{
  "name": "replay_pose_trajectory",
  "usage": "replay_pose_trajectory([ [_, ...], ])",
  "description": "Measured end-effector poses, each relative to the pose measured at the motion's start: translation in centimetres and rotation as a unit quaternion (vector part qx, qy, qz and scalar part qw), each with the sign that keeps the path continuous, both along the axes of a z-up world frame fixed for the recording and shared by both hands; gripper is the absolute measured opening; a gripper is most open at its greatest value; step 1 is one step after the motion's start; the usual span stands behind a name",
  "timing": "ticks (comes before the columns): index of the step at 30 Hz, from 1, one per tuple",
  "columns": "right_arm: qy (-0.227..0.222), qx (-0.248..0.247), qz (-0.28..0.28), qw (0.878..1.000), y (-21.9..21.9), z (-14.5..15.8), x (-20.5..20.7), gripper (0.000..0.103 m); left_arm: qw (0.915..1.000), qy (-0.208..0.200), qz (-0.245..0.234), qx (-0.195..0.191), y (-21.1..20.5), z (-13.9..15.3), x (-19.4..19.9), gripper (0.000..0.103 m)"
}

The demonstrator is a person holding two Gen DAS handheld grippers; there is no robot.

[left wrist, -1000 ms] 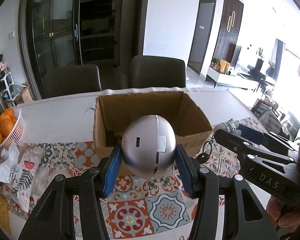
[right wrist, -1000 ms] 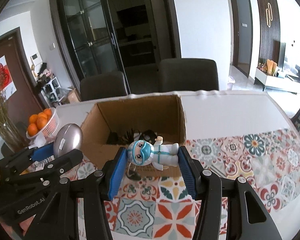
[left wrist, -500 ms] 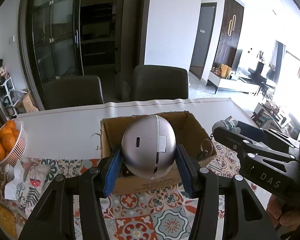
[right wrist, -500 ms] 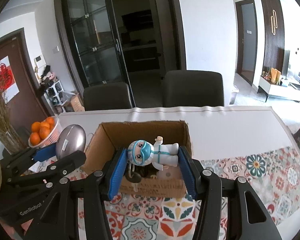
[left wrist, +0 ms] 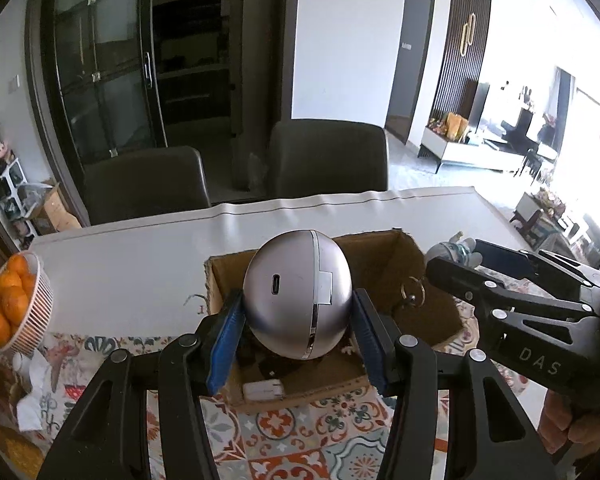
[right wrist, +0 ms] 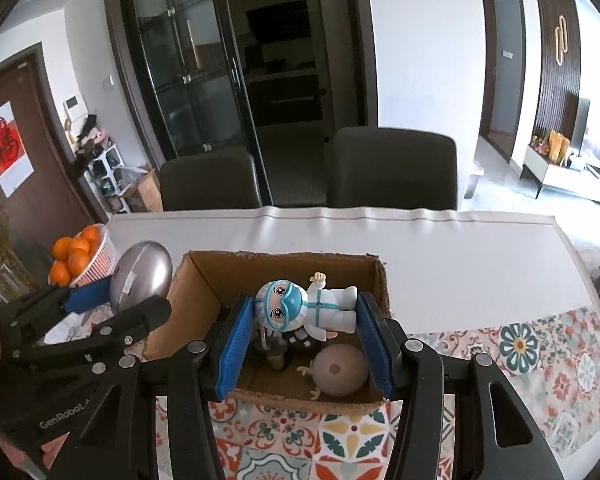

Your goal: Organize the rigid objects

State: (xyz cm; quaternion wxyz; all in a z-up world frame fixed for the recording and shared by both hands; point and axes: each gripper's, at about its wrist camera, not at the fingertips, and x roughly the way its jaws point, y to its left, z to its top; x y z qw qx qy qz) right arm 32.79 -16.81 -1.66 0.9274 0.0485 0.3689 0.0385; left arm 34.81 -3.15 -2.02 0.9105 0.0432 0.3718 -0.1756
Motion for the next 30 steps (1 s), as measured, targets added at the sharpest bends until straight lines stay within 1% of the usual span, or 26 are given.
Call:
replay_pose_trajectory([
  [5,0.019,0.002,-0.004,1.000,-0.3,-0.9,1.5,0.053,0.9999,0.012,-0.002,0.010,-0.1,-0.6,1.5,0.053],
  [9,0.037,-0.004,-0.005,0.999,-0.5,-1.5,2.9,0.053,0.9994,0.035,-0.002,0.005,-0.2,-1.5,2.8,0.053],
  [13,0.048,-0.015,-0.006,0.999,-0.5,-2.0,3.8,0.053,0.9982,0.059,0.000,0.011,-0.5,-2.7,4.1,0.053],
  [19,0.065,-0.019,-0.008,0.998,-0.9,-2.9,4.5,0.053,0.9964,0.084,-0.001,0.016,-0.8,-4.0,5.1,0.053],
  [21,0.068,-0.016,-0.009,0.998,-1.1,-3.2,4.5,0.055,0.9965,0.082,-0.001,0.017,-0.9,-4.1,5.1,0.057],
  [22,0.070,-0.017,-0.009,0.997,-1.1,-3.3,4.5,0.056,0.9968,0.078,0.002,0.019,-0.9,-4.0,5.0,0.064],
  [23,0.074,-0.018,-0.010,0.997,-1.1,-3.4,4.5,0.056,0.9970,0.074,0.003,0.020,-1.0,-3.9,4.9,0.068],
  [27,0.079,-0.012,-0.018,0.997,-1.5,-3.6,4.1,0.057,0.9979,0.056,0.009,0.031,-1.0,-3.2,4.2,0.069],
  [29,0.077,-0.006,-0.025,0.997,-1.8,-3.5,3.7,0.057,0.9981,0.048,0.014,0.037,-1.0,-2.8,3.6,0.074],
  [30,0.075,-0.004,-0.028,0.997,-1.8,-3.3,3.4,0.057,0.9982,0.042,0.019,0.039,-0.9,-2.5,3.3,0.074],
])
